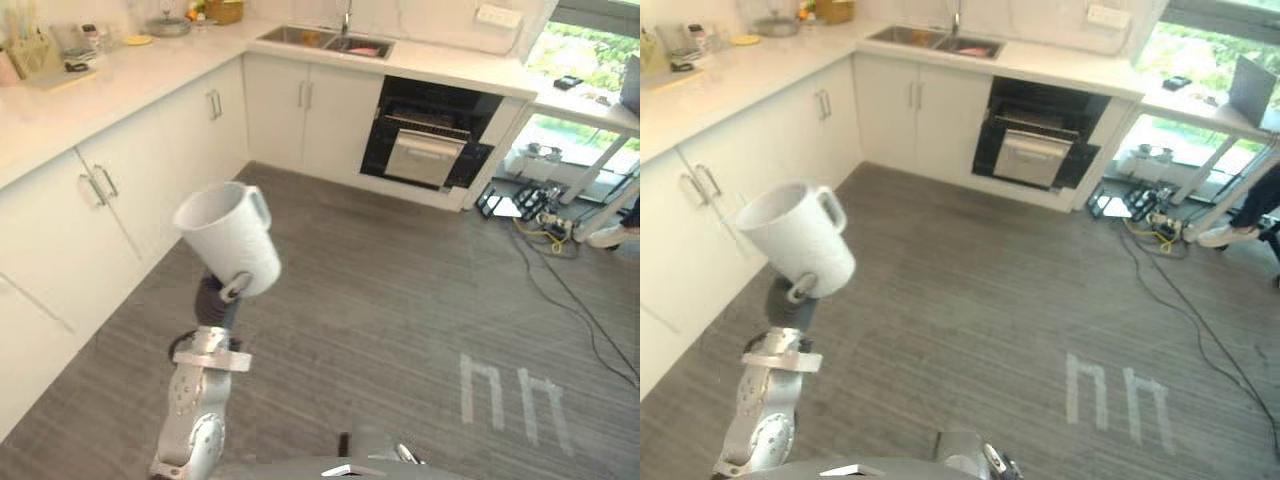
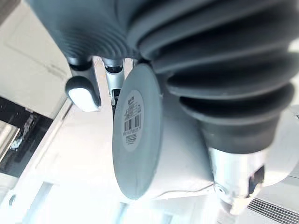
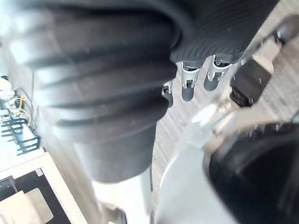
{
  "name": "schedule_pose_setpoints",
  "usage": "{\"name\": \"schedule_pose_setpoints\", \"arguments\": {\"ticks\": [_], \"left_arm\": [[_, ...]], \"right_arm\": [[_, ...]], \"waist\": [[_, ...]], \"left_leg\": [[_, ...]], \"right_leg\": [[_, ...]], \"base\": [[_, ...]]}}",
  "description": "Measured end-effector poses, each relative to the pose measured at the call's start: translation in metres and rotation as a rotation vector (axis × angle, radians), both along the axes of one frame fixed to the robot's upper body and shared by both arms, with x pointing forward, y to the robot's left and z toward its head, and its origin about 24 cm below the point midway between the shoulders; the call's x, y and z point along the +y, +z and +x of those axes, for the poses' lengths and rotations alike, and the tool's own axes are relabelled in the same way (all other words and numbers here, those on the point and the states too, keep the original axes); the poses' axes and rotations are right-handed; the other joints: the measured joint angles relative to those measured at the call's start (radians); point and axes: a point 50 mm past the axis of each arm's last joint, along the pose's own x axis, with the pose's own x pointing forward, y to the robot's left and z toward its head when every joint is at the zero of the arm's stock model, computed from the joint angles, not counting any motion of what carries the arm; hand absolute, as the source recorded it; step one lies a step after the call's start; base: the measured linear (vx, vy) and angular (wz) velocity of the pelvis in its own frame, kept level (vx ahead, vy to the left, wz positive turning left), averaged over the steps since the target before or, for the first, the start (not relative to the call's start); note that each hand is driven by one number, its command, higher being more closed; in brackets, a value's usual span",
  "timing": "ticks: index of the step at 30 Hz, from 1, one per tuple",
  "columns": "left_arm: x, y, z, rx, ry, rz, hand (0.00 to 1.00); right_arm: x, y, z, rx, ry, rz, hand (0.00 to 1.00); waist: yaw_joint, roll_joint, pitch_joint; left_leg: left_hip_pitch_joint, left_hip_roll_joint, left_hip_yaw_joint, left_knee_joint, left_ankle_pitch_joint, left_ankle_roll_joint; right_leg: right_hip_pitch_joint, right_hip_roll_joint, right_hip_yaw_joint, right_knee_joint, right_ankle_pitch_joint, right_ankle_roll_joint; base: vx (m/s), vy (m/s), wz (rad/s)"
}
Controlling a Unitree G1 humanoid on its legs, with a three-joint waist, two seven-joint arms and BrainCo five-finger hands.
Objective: Walk over to the sink, pick up the cup, carry it to the dishwasher, place the cup inside the dishwasher, then close the dishwasher door
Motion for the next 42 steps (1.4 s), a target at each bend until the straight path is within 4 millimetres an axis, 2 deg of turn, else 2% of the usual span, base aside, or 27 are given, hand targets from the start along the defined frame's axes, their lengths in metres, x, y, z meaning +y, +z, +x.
{"name": "schedule_pose_setpoints", "arguments": {"ticks": [4, 5, 7, 8, 9, 10, 12, 14, 15, 16, 17, 18, 19, 21, 22, 24, 25, 27, 28, 30, 31, 32, 33, 35, 37, 39, 42], "left_arm": [[-0.016, 0.009, 0.009, -0.029, -0.058, -0.022, 1.00], [-0.019, 0.009, 0.011, -0.030, -0.065, -0.031, 1.00], [-0.019, 0.008, 0.010, -0.028, -0.064, -0.033, 1.00], [-0.019, 0.005, 0.009, -0.014, -0.059, -0.040, 1.00], [-0.021, 0.001, 0.007, 0.008, -0.055, -0.051, 1.00], [-0.021, 0.001, 0.006, 0.011, -0.053, -0.057, 1.00], [-0.022, 0.001, 0.006, 0.011, -0.050, -0.063, 1.00], [-0.023, 0.001, 0.005, 0.017, -0.036, -0.087, 1.00], [-0.024, 0.000, 0.003, 0.026, -0.028, -0.104, 1.00], [-0.024, -0.002, 0.002, 0.033, -0.015, -0.113, 1.00], [-0.022, -0.005, 0.000, 0.045, -0.003, -0.112, 1.00], [-0.015, -0.011, -0.004, 0.069, 0.032, -0.103, 1.00], [-0.011, -0.013, -0.006, 0.074, 0.051, -0.103, 1.00], [0.001, -0.013, -0.008, 0.050, 0.103, -0.095, 1.00], [0.004, -0.013, -0.009, 0.045, 0.114, -0.090, 1.00], [0.005, -0.015, -0.013, 0.051, 0.113, -0.072, 1.00], [0.003, -0.015, -0.013, 0.054, 0.106, -0.064, 1.00], [-0.001, -0.018, -0.018, 0.063, 0.072, -0.039, 1.00], [-0.003, -0.018, -0.018, 0.048, 0.037, -0.017, 1.00], [-0.006, -0.012, -0.014, 0.001, -0.014, 0.008, 1.00], [-0.006, -0.011, -0.013, -0.012, -0.032, 0.024, 1.00], [-0.003, -0.012, -0.013, -0.009, -0.037, 0.037, 1.00], [-0.002, -0.013, -0.014, -0.004, -0.048, 0.049, 1.00], [-0.004, -0.015, -0.014, 0.011, -0.068, 0.057, 1.00], [-0.009, -0.014, -0.014, 0.003, -0.116, 0.078, 1.00], [-0.012, -0.012, -0.014, -0.006, -0.135, 0.098, 1.00], [-0.007, -0.001, -0.016, -0.051, -0.126, 0.102, 1.00]], "right_arm": [[0.002, 0.001, -0.009, -0.011, -0.047, -0.005, 0.00], [0.001, 0.002, -0.014, -0.012, -0.068, -0.013, 0.00], [0.003, 0.004, -0.014, -0.034, -0.058, -0.063, 0.00], [0.002, 0.005, -0.014, -0.038, -0.060, -0.084, 0.00], [-0.009, 0.008, -0.012, -0.052, -0.046, -0.136, 0.00], [-0.019, 0.013, 0.001, -0.093, -0.027, -0.188, 0.00], [-0.021, 0.021, 0.018, -0.160, -0.009, -0.226, 0.00], [-0.026, 0.026, 0.022, -0.179, -0.004, -0.259, 0.00], [-0.026, 0.027, 0.023, -0.183, -0.008, -0.267, 0.00], [-0.027, 0.027, 0.022, -0.183, -0.015, -0.277, 0.00], [-0.028, 0.028, 0.023, -0.187, -0.015, -0.281, 0.00], [-0.030, 0.029, 0.024, -0.196, -0.016, -0.294, 0.00], [-0.031, 0.030, 0.024, -0.202, -0.019, -0.299, 0.00], [-0.043, 0.035, 0.035, -0.251, -0.078, -0.326, 0.00], [-0.045, 0.037, 0.039, -0.265, -0.093, -0.332, 0.00], [-0.055, 0.048, 0.060, -0.346, -0.146, -0.374, 0.00], [-0.056, 0.052, 0.066, -0.371, -0.152, -0.389, 0.00], [-0.057, 0.061, 0.072, -0.411, -0.167, -0.455, 0.00], [-0.057, 0.061, 0.069, -0.384, -0.220, -0.493, 0.00], [-0.058, 0.057, 0.062, -0.351, -0.290, -0.502, 0.00], [-0.057, 0.056, 0.059, -0.346, -0.343, -0.491, 0.00], [-0.056, 0.054, 0.057, -0.349, -0.389, -0.480, 0.00], [-0.056, 0.056, 0.057, -0.370, -0.415, -0.476, 0.00], [-0.055, 0.062, 0.064, -0.446, -0.389, -0.460, 0.00], [-0.047, 0.082, 0.083, -0.608, -0.324, -0.452, 0.00], [-0.039, 0.099, 0.095, -0.716, -0.321, -0.448, 0.00], [-0.034, 0.135, 0.111, -0.921, -0.282, -0.460, 0.00]], "waist": [[-0.044, 0.029, 0.010], [-0.047, 0.046, 0.012], [-0.045, 0.032, 0.003], [-0.047, 0.036, -0.003], [-0.048, 0.072, -0.006], [-0.049, 0.102, -0.007], [-0.051, 0.109, -0.005], [-0.050, 0.129, -0.012], [-0.050, 0.142, -0.012], [-0.043, 0.147, -0.003], [-0.036, 0.143, 0.000], [-0.015, 0.127, 0.003], [0.000, 0.120, 0.000], [0.044, 0.111, -0.002], [0.049, 0.110, -0.001], [0.057, 0.089, -0.003], [0.057, 0.088, -0.003], [0.054, 0.051, -0.017], [0.043, 0.014, -0.042], [0.043, -0.015, -0.034], [0.044, -0.035, -0.024], [0.043, -0.046, -0.018], [0.040, -0.037, -0.010], [0.014, -0.013, 0.003], [-0.020, 0.014, -0.007], [-0.022, 0.026, -0.005], [0.001, 0.041, -0.007]], "left_leg": [[0.120, 0.053, -0.079, -0.025, -0.052, -0.030], [0.155, 0.084, -0.086, -0.023, -0.073, -0.036], [0.225, 0.098, -0.071, -0.019, -0.108, -0.068], [0.249, 0.111, -0.068, -0.013, -0.120, -0.073], [0.271, 0.145, -0.054, 0.019, -0.118, -0.078], [0.263, 0.173, -0.044, 0.089, -0.087, -0.088], [0.230, 0.191, -0.051, 0.256, 0.026, -0.123], [0.110, 0.233, -0.108, 0.544, 0.256, -0.229], [-0.010, 0.251, -0.138, 0.770, 0.297, -0.274], [-0.122, 0.275, -0.123, 0.935, 0.263, -0.242], [-0.171, 0.279, -0.111, 0.979, 0.233, -0.220], [-0.257, 0.284, -0.065, 0.989, 0.163, -0.163], [-0.297, 0.290, -0.041, 0.963, 0.128, -0.149], [-0.402, 0.306, 0.023, 0.660, 0.032, -0.138], [-0.410, 0.300, 0.029, 0.542, 0.031, -0.141], [-0.412, 0.234, -0.052, 0.128, 0.115, -0.159], [-0.417, 0.225, -0.072, 0.084, 0.137, -0.163], [-0.417, 0.187, -0.055, 0.162, 0.250, -0.157], [-0.447, 0.140, -0.034, 0.293, 0.162, -0.137], [-0.432, 0.103, -0.013, 0.389, 0.060, -0.103], [-0.399, 0.080, -0.001, 0.402, 0.021, -0.084], [-0.350, 0.059, 0.006, 0.387, -0.014, -0.071], [-0.290, 0.049, 0.008, 0.364, -0.042, -0.053], [-0.147, 0.056, 0.011, 0.275, -0.052, -0.047], [-0.040, 0.081, 0.010, 0.154, -0.046, -0.053], [0.025, 0.108, 0.011, 0.102, -0.052, -0.079], [0.100, 0.177, 0.041, 0.110, -0.110, -0.176]], "right_leg": [[-0.060, 0.039, -0.112, -0.386, -0.004, -0.043], [-0.054, 0.067, -0.103, -0.552, 0.062, -0.045], [-0.040, 0.069, -0.084, -0.763, 0.178, -0.054], [-0.031, 0.073, -0.086, -0.738, 0.258, -0.076], [-0.037, 0.093, -0.104, -0.662, 0.273, -0.119], [-0.049, 0.113, -0.113, -0.578, 0.197, -0.126], [-0.023, 0.146, -0.101, -0.509, 0.089, -0.133], [0.051, 0.200, -0.081, -0.526, 0.028, -0.149], [0.111, 0.230, -0.078, -0.560, 0.003, -0.159], [0.194, 0.258, -0.064, -0.621, -0.011, -0.176], [0.236, 0.266, -0.049, -0.654, -0.012, -0.178], [0.323, 0.273, -0.013, -0.727, -0.009, -0.175], [0.363, 0.274, 0.008, -0.763, -0.002, -0.163], [0.462, 0.274, 0.093, -0.840, -0.001, -0.150], [0.478, 0.271, 0.118, -0.843, -0.005, -0.145], [0.516, 0.229, 0.208, -0.837, -0.068, -0.115], [0.522, 0.220, 0.227, -0.827, -0.093, -0.104], [0.550, 0.150, 0.268, -0.747, -0.205, -0.057], [0.536, 0.087, 0.244, -0.637, -0.249, -0.008], [0.451, 0.034, 0.195, -0.379, -0.213, 0.032], [0.402, 0.005, 0.179, -0.233, -0.136, 0.039], [0.347, -0.032, 0.158, -0.100, -0.007, 0.009], [0.292, -0.063, 0.138, 0.020, 0.054, -0.017], [0.215, -0.069, 0.082, 0.114, 0.002, -0.043], [0.100, -0.059, -0.003, -0.053, -0.042, -0.029], [0.056, -0.047, -0.084, -0.309, -0.038, -0.030], [0.070, 0.090, -0.127, -0.793, 0.136, -0.068]], "base": [[0.56, -0.055, 0.69], [0.67, -0.141, 0.60], [0.69, -0.169, 0.45], [0.69, -0.205, 0.19], [0.82, -0.271, -0.10], [0.67, -0.251, -0.21], [0.68, -0.273, -0.40], [0.64, -0.178, -0.38], [0.59, -0.112, -0.24], [0.58, -0.113, -0.26], [0.53, -0.101, -0.47], [0.40, -0.062, -0.56], [0.48, -0.065, -0.87], [0.54, 0.013, -1.04], [0.63, 0.162, -1.17], [0.59, 0.263, -1.22], [0.54, 0.333, -1.10], [0.65, 0.459, -0.79], [0.62, 0.427, -0.29], [0.60, 0.389, 0.04], [0.67, 0.426, 0.03], [0.54, 0.315, -0.10], [0.52, 0.267, -0.17], [0.45, 0.207, 0.01], [0.48, 0.159, 0.18], [0.58, 0.057, 0.02], [0.68, -0.052, -0.28]]}}
